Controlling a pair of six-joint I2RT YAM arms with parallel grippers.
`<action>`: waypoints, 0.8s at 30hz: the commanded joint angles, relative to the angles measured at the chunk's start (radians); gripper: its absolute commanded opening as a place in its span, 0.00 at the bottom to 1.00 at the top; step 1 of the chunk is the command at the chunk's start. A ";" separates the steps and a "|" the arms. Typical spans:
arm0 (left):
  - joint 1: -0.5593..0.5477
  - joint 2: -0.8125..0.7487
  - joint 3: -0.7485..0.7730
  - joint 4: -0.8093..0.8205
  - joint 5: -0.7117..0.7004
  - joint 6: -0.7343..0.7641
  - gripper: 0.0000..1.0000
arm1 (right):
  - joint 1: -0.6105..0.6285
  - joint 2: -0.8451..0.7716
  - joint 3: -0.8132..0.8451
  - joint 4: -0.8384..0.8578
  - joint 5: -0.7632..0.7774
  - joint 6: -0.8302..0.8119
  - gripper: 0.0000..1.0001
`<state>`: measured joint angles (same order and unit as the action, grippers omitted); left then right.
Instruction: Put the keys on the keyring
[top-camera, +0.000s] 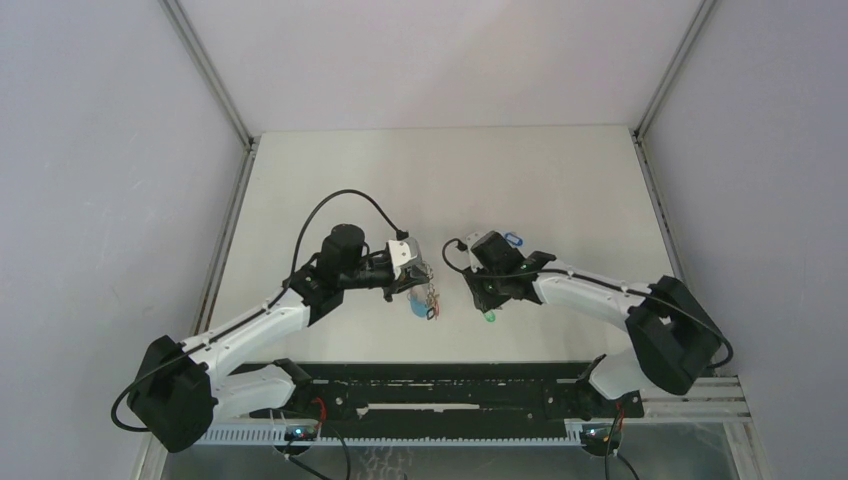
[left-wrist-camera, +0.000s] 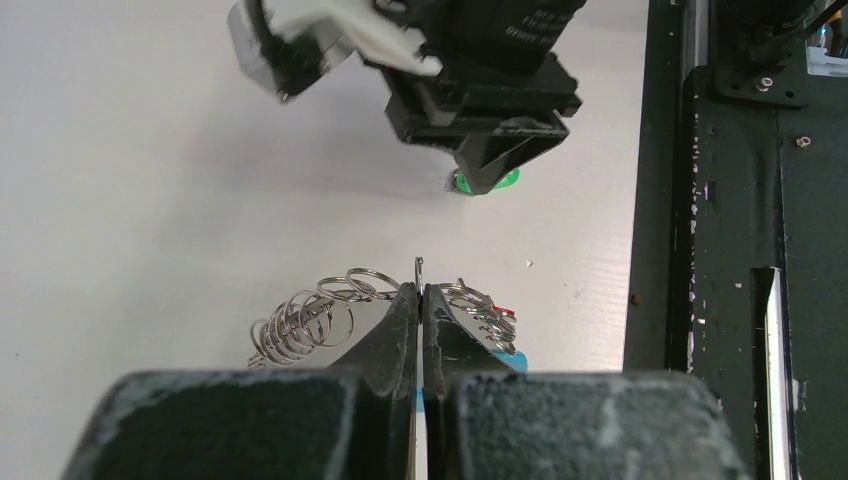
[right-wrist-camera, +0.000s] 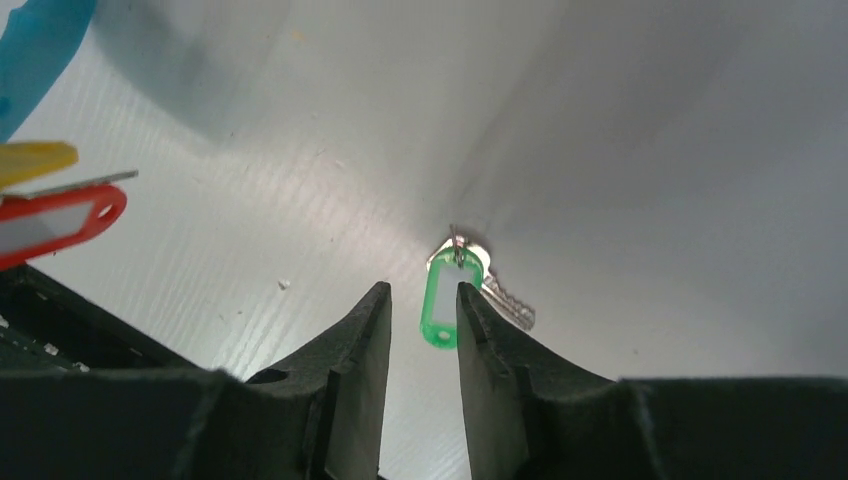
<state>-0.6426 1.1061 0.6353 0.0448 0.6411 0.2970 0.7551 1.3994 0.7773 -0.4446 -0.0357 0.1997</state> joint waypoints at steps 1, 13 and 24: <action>0.006 -0.021 -0.017 0.072 0.029 -0.019 0.00 | -0.006 0.083 0.094 -0.004 -0.014 -0.043 0.29; 0.006 -0.016 -0.014 0.066 0.034 -0.016 0.00 | -0.025 0.196 0.259 -0.198 -0.004 -0.077 0.25; 0.006 -0.018 -0.013 0.059 0.037 -0.012 0.00 | -0.026 0.291 0.335 -0.287 -0.019 -0.104 0.18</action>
<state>-0.6426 1.1061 0.6353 0.0452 0.6430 0.2974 0.7322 1.6878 1.0634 -0.7010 -0.0475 0.1207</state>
